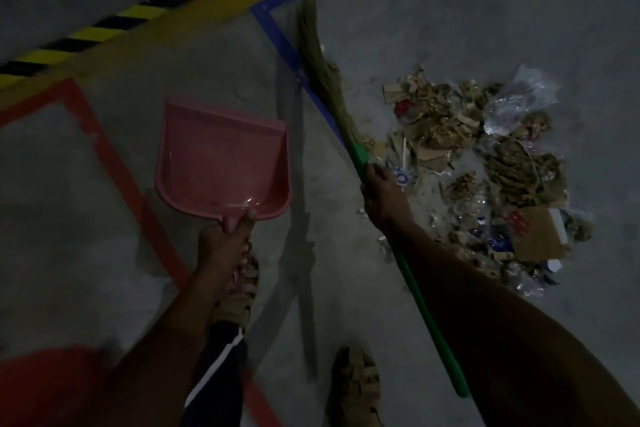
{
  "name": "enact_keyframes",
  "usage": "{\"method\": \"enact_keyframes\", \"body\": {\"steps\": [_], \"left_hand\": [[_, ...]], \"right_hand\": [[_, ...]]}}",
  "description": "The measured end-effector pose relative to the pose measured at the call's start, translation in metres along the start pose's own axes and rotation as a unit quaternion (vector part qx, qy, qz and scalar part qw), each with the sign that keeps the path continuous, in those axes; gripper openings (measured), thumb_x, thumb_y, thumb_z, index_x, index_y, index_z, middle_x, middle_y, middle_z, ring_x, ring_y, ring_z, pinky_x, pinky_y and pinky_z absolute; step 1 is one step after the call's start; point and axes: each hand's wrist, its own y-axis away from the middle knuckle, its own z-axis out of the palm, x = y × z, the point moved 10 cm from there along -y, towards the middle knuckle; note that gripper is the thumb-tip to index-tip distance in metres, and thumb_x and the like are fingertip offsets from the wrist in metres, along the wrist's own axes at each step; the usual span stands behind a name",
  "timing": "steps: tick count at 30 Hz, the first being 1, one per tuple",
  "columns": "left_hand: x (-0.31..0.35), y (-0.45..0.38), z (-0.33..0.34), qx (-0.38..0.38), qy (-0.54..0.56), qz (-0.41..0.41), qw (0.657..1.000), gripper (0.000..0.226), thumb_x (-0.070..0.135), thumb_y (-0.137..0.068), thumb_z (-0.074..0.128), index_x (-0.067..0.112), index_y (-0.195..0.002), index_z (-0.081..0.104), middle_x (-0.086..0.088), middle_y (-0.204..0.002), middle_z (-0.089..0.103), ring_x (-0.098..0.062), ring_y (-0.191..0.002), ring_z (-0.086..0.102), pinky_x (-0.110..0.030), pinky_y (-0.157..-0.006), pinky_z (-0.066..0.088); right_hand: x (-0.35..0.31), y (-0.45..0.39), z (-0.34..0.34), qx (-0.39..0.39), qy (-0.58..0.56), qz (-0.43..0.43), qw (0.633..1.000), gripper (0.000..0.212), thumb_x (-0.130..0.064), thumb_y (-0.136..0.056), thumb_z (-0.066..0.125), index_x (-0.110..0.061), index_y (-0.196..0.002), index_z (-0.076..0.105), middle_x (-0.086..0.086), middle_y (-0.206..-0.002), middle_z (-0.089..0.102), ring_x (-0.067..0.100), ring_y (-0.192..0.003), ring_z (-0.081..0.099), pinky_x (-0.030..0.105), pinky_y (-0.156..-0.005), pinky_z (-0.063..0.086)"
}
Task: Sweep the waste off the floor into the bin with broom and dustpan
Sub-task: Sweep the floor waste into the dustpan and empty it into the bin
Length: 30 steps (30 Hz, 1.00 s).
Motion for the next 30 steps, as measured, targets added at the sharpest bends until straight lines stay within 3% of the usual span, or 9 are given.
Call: {"method": "enact_keyframes", "body": {"steps": [5, 8, 12, 17, 20, 24, 30], "left_hand": [[0.021, -0.035, -0.018, -0.003, -0.028, -0.019, 0.999, 0.051, 0.046, -0.087, 0.076, 0.013, -0.061, 0.048, 0.003, -0.04, 0.043, -0.01, -0.028, 0.036, -0.016, -0.034, 0.032], [0.031, -0.053, -0.022, -0.026, -0.033, -0.019, 0.999, 0.046, 0.046, -0.088, 0.075, 0.015, -0.066, 0.049, 0.001, -0.044, 0.043, -0.01, -0.029, 0.035, -0.016, -0.034, 0.03], [0.041, -0.07, -0.022, -0.047, -0.053, -0.014, 0.997, 0.042, 0.044, -0.09, 0.074, 0.013, -0.073, 0.052, 0.003, -0.042, 0.041, -0.009, -0.029, 0.034, -0.016, -0.034, 0.029], [0.041, -0.082, -0.019, -0.066, -0.098, -0.023, 0.993, 0.047, 0.051, -0.088, 0.072, 0.016, -0.066, 0.051, 0.004, -0.042, 0.042, -0.009, -0.029, 0.034, -0.015, -0.037, 0.03], [0.034, -0.081, -0.015, -0.08, -0.112, -0.038, 0.99, 0.054, 0.055, -0.088, 0.071, 0.017, -0.061, 0.044, 0.003, -0.043, 0.04, -0.009, -0.028, 0.033, -0.014, -0.038, 0.029], [0.024, -0.076, -0.015, -0.075, -0.121, -0.042, 0.989, 0.048, 0.056, -0.084, 0.074, 0.016, -0.071, 0.051, 0.0, -0.049, 0.043, -0.01, -0.03, 0.037, -0.014, -0.037, 0.03], [0.011, -0.051, -0.019, -0.069, -0.142, -0.028, 0.987, 0.046, 0.052, -0.086, 0.074, 0.013, -0.074, 0.052, -0.003, -0.057, 0.047, -0.006, -0.03, 0.039, -0.015, -0.037, 0.035]], "right_hand": [[-0.051, -0.048, 0.037, -0.057, 0.022, -0.001, 0.998, 0.052, -0.021, -0.101, 0.046, -0.008, -0.15, 0.035, 0.012, -0.151, 0.036, 0.036, -0.114, 0.053, 0.04, -0.082, 0.05], [-0.056, -0.059, 0.047, -0.098, 0.029, 0.051, 0.993, 0.045, -0.018, -0.101, 0.046, -0.009, -0.145, 0.04, 0.009, -0.144, 0.041, 0.029, -0.103, 0.055, 0.038, -0.072, 0.051], [-0.033, -0.047, 0.045, -0.053, -0.04, 0.164, 0.984, 0.029, -0.018, -0.1, 0.046, -0.011, -0.128, 0.048, 0.01, -0.136, 0.043, 0.027, -0.082, 0.055, 0.041, -0.061, 0.055], [0.033, 0.011, 0.055, 0.003, -0.173, 0.333, 0.927, 0.027, -0.023, -0.094, 0.043, -0.015, -0.119, 0.047, 0.014, -0.123, 0.05, 0.036, -0.071, 0.062, 0.041, -0.039, 0.055], [0.07, 0.053, 0.044, 0.03, -0.151, 0.389, 0.908, 0.024, -0.019, -0.095, 0.045, -0.013, -0.118, 0.05, 0.013, -0.116, 0.054, 0.034, -0.072, 0.063, 0.044, -0.046, 0.058], [0.1, 0.093, 0.023, 0.07, -0.08, 0.381, 0.918, 0.031, -0.02, -0.092, 0.05, -0.006, -0.119, 0.054, 0.019, -0.124, 0.052, 0.041, -0.089, 0.061, 0.048, -0.069, 0.058], [0.13, 0.162, 0.018, 0.09, -0.063, 0.427, 0.898, 0.028, -0.016, -0.092, 0.047, -0.01, -0.12, 0.048, 0.019, -0.126, 0.048, 0.039, -0.084, 0.061, 0.048, -0.064, 0.058]]}}
